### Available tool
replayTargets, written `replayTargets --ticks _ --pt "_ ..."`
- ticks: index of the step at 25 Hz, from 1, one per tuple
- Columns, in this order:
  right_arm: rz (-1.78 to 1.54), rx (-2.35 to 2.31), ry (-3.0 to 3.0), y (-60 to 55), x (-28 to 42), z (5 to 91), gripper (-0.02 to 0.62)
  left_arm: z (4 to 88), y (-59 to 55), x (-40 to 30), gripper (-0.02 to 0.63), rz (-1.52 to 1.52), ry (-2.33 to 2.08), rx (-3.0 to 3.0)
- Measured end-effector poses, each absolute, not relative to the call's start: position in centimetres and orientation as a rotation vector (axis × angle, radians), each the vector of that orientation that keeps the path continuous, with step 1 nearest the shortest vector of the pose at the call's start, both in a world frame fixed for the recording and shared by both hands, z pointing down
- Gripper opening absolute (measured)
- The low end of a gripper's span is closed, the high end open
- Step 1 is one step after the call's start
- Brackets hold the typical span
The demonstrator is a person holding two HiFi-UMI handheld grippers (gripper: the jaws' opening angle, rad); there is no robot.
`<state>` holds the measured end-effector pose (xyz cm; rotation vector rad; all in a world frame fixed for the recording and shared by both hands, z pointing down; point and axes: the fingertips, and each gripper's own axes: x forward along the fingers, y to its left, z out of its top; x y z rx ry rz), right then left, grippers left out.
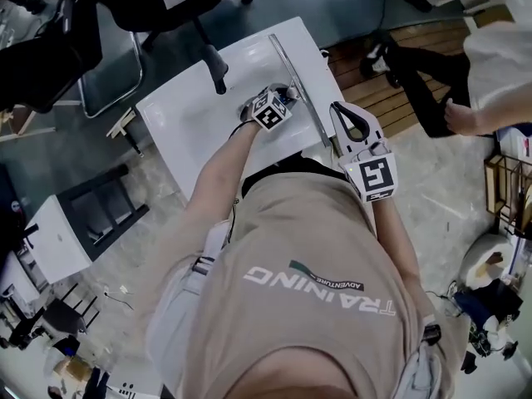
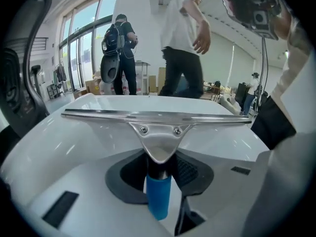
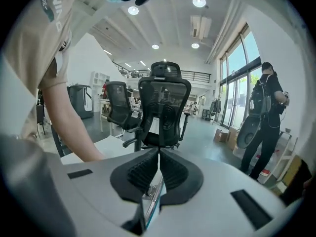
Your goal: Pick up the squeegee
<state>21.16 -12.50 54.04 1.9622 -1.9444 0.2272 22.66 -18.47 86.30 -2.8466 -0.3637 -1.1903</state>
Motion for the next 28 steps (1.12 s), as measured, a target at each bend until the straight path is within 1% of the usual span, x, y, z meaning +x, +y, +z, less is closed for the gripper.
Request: replayTargets --ticks 6,13,20,28 --pt "0.237 1.967 -1.915 -11.8 21.7 54.5 0.035 87.2 -18.2 23.4 0.106 -1.178 -0.372 -2.857" --pt "0.287 1.989 -1.884 -10.0 22.1 55.3 0.035 86.0 -18.3 23.4 0.098 -1.166 -0.375 -2.836" --pt "0.285 2.025 -1.906 -9.5 22.7 55.1 0.035 82.1 -19.1 23.6 0.098 -1.125 -0.233 -2.869" --pt "0.2 2.098 -1.921 -9.4 25.5 53.2 0.035 75.6 -21.1 23.8 0.097 -0.996 -0.02 -2.96"
